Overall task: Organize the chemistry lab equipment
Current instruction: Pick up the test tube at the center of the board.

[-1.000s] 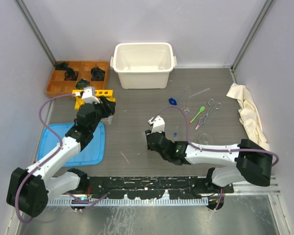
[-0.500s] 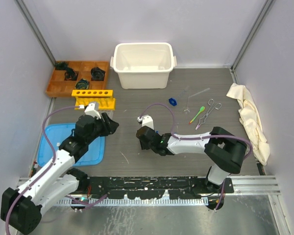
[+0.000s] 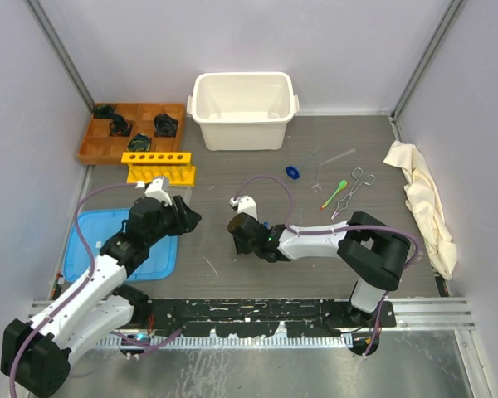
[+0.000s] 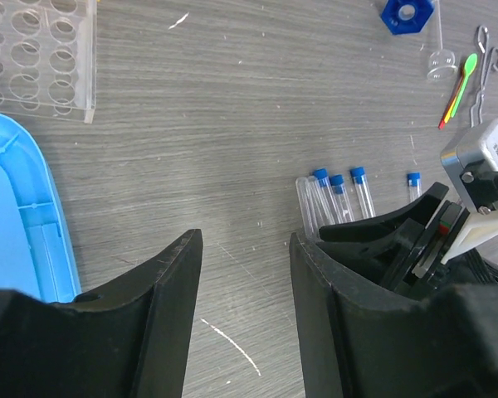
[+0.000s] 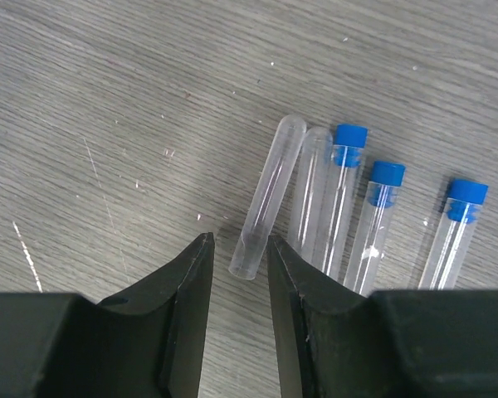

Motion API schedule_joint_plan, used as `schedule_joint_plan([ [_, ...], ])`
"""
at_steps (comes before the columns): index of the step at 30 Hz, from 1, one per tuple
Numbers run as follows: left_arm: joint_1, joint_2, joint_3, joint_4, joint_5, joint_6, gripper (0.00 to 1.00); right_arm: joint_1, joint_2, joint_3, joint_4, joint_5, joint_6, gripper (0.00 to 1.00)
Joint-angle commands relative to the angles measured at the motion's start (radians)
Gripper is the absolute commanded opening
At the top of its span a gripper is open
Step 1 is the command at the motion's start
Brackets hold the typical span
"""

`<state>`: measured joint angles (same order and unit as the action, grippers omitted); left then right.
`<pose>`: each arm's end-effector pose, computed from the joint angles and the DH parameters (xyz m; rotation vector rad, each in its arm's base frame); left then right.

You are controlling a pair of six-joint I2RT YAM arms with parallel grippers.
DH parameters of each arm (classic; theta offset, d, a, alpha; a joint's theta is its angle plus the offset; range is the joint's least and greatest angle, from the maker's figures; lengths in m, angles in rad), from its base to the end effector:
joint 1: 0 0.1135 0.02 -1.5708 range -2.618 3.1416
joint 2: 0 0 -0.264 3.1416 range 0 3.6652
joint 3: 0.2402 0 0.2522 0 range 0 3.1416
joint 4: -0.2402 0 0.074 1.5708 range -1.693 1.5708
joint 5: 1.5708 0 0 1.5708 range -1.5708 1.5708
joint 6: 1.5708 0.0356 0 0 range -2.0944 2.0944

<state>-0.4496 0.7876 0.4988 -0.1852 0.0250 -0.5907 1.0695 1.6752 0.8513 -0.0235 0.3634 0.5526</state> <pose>0.1646 -0.0804 0.2383 -0.1328 2.1085 -0.6644 0.1692 0.2824 0.1567 -0.4462 2.3323 0.3500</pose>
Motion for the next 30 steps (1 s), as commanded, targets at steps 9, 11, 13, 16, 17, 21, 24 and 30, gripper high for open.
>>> schedule_joint_plan([
  [9, -0.002, 0.040, 0.013, 0.022, 0.039, 0.002, 0.48, 0.003, 0.046, 0.050, 0.026, -0.028, 0.013, 0.26],
  [11, -0.001, 0.043, 0.011, 0.025, 0.039, -0.001, 0.48, 0.005, 0.050, 0.051, 0.027, -0.035, 0.012, 0.17],
  [13, -0.002, 0.049, 0.011, 0.028, 0.040, -0.003, 0.48, 0.007, 0.049, 0.049, 0.030, -0.039, 0.009, 0.12],
  [16, -0.002, 0.062, 0.010, 0.038, 0.043, -0.009, 0.48, 0.021, 0.040, 0.046, 0.042, -0.038, -0.006, 0.09],
  [17, -0.002, 0.066, 0.010, 0.041, 0.045, -0.014, 0.48, 0.029, 0.033, 0.044, 0.049, -0.035, -0.015, 0.08],
  [21, -0.002, 0.082, 0.011, 0.055, 0.065, -0.028, 0.48, 0.077, 0.001, 0.043, 0.056, 0.015, -0.042, 0.10],
  [24, -0.001, 0.086, 0.012, 0.066, 0.073, -0.033, 0.48, 0.097, -0.019, 0.048, 0.044, 0.058, -0.050, 0.11],
  [30, -0.001, 0.097, 0.014, 0.077, 0.094, -0.036, 0.48, 0.109, -0.063, 0.034, 0.056, 0.092, -0.053, 0.12],
])
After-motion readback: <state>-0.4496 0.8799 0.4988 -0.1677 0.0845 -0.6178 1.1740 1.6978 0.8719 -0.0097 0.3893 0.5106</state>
